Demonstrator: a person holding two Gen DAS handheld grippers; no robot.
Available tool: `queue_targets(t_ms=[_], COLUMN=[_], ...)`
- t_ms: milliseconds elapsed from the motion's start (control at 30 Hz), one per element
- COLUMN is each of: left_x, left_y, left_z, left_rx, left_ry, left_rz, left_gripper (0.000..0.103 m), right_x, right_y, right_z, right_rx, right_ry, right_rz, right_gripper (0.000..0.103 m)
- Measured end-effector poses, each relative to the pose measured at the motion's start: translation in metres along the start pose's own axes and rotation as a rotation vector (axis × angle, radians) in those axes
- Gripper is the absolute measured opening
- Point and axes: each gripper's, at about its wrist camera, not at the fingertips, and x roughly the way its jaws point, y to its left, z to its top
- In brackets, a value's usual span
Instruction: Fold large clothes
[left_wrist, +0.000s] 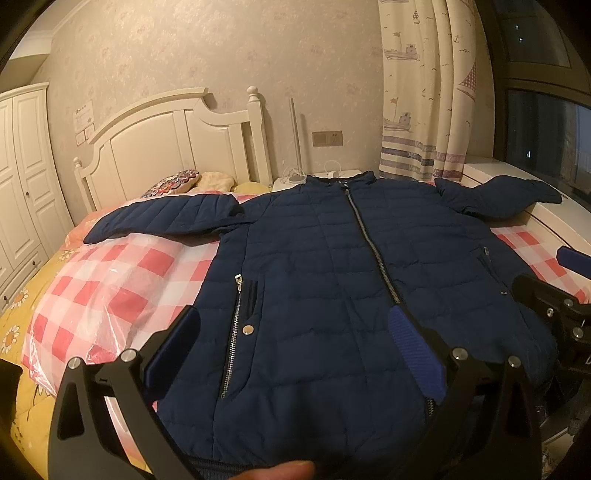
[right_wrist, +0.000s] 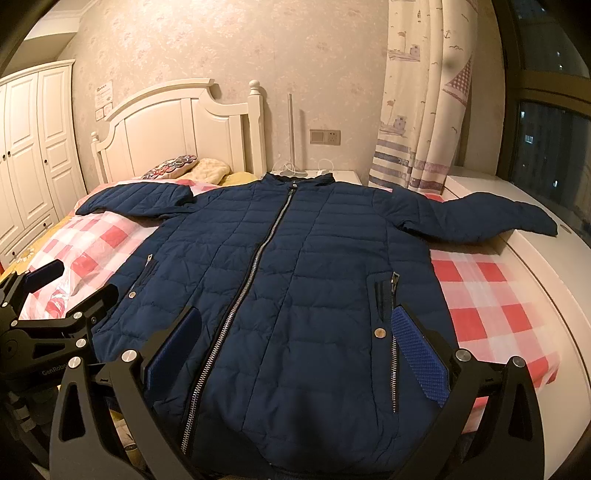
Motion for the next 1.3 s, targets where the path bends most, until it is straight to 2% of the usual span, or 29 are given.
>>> queue_targets(t_ms=[900,1300], left_x=[0.002,0.031], left_y=[0.002,-0.002], left_z=[-0.002,-0.005], left_rx=[-0.003,0.007], left_ry=[0.015,0.102], left_rz=[0.000,0.001], left_gripper=[0.101,0.101], right_x=[0.003,0.025], right_y=[-0.001,-0.010], right_z=[-0.005,-0.012], right_rx=[0.009,0.035], right_ry=[0.012,0.080], right_rz=[0.006,0.015], right_gripper=[0.099,0.099])
